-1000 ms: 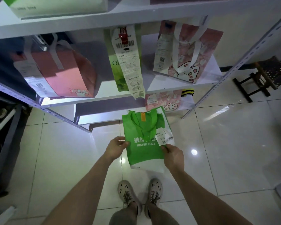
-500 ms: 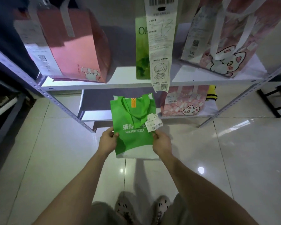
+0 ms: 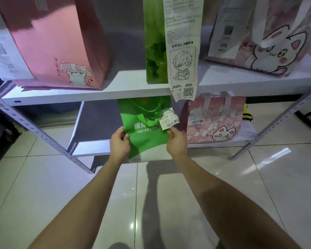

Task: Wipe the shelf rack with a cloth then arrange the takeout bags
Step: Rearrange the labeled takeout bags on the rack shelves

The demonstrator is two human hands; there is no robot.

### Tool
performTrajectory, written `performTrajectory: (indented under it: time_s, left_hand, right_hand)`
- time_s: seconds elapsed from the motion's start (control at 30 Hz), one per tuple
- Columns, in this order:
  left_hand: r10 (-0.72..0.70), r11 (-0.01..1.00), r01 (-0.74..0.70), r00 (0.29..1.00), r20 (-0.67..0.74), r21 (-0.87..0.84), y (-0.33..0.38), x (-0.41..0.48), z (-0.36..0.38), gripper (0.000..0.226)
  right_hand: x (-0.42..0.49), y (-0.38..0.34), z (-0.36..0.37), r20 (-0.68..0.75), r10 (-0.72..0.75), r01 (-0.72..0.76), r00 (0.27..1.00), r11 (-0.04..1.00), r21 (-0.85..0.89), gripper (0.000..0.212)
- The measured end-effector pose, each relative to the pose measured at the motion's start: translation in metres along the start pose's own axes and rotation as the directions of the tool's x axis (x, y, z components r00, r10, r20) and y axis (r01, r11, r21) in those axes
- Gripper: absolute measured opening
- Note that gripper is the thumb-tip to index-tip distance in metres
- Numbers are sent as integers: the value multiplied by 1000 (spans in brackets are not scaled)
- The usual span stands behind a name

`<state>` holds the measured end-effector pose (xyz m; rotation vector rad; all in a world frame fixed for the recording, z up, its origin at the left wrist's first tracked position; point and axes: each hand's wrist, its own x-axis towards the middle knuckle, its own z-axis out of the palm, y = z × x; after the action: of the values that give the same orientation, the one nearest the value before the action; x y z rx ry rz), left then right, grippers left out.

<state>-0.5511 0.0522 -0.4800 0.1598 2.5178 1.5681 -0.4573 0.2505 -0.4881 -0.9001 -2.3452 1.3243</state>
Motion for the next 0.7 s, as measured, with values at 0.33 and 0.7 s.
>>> performTrajectory:
  time_s: [0.33,0.7]
  left_hand:
    - [149,988,-152,982,-119,-15,-63,66,58,27]
    - [111,993,-101,973,-203,56,-66,37,66,42]
  right_hand:
    - [65,70,52,-154,-93,93,984,996,-8,23]
    - [51,86,21,68,-33,32,997,999,15,34]
